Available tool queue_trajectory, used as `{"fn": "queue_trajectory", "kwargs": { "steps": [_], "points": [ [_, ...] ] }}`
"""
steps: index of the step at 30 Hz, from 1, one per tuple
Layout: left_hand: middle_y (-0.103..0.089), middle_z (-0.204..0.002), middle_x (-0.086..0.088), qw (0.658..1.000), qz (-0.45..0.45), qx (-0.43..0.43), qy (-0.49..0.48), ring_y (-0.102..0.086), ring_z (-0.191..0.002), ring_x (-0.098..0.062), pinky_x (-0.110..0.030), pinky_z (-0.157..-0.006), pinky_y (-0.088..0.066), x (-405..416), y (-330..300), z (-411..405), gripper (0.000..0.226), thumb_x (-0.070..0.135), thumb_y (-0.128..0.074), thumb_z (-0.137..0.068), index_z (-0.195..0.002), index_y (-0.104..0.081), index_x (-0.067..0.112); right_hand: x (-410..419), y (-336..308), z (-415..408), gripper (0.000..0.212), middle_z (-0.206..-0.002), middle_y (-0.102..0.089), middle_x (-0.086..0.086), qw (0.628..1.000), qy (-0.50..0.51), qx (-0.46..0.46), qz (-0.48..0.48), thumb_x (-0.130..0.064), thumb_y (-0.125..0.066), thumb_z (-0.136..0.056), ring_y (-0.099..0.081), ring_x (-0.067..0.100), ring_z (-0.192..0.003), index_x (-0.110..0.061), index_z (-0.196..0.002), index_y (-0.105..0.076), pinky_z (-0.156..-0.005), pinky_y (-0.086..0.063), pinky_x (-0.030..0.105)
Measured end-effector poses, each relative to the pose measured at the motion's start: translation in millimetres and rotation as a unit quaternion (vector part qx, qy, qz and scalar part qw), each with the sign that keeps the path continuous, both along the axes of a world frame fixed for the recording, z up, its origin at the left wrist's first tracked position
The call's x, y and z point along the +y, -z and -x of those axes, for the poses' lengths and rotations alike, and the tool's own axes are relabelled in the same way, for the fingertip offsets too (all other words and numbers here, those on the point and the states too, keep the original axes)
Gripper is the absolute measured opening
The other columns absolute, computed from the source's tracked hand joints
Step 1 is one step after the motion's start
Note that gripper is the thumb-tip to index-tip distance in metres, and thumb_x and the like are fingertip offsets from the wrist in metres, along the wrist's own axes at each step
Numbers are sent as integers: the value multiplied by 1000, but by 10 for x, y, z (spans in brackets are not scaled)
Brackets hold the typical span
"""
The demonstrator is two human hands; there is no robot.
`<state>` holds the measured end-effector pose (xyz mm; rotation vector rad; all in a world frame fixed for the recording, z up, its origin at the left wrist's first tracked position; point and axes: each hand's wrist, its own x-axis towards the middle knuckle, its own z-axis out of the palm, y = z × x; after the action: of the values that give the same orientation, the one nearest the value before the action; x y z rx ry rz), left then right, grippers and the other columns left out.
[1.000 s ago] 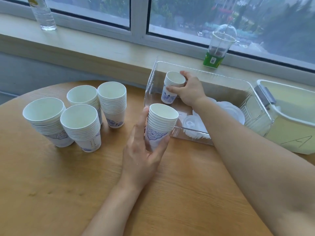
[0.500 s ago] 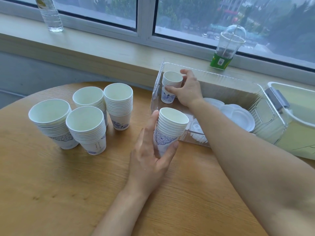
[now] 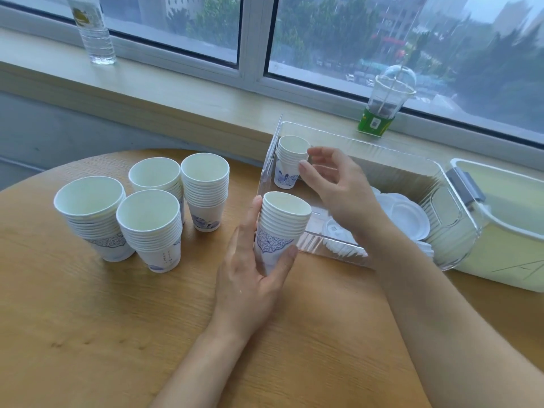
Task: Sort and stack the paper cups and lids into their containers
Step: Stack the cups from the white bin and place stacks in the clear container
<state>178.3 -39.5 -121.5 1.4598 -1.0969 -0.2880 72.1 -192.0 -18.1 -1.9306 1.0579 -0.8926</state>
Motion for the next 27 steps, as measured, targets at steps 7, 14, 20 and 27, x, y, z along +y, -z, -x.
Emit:
{"fn": "queue_trajectory", "kwargs": {
  "steps": [7, 14, 20, 27],
  "points": [
    [-62, -140, 5, 1000, 1, 6, -7, -64, -121, -10, -37, -96, -56, 27, -23, -6, 81, 54, -76, -91, -160, -34, 41, 668, 139, 325, 77, -135, -60, -15, 996, -71, 50, -10, -59, -79, -78, -61, 1, -122, -34, -146, -51, -101, -56, 27],
    [-59, -146, 13, 1000, 16, -9, 13, -61, -128, -11, -37, -98, -56, 38, -40, 7, 78, 47, -74, -92, -160, -36, 38, 771, 245, 275, 70, -126, -68, -13, 997, -74, 9, -25, -33, -88, -84, -69, 7, -112, -31, -144, -51, -95, -61, 33],
    [-58, -142, 17, 999, 24, -17, 16, -62, -123, -8, -32, -94, -56, 47, -50, 7, 81, 49, -74, -90, -160, -36, 36, 772, 252, 264, 68, -124, -68, -15, 997, -70, -6, -25, -32, -87, -85, -67, 7, -114, -35, -142, -52, -94, -61, 34],
    [-51, -135, 9, 999, 25, -39, -9, -60, -109, -11, -15, -82, -47, 26, -17, -36, 92, 67, -73, -81, -158, -39, 30, 586, 46, 357, 69, -119, -70, -9, 997, -4, -80, -7, -32, -91, -79, -68, 8, -107, -31, -138, -56, -89, -58, 26]
  ]
}}
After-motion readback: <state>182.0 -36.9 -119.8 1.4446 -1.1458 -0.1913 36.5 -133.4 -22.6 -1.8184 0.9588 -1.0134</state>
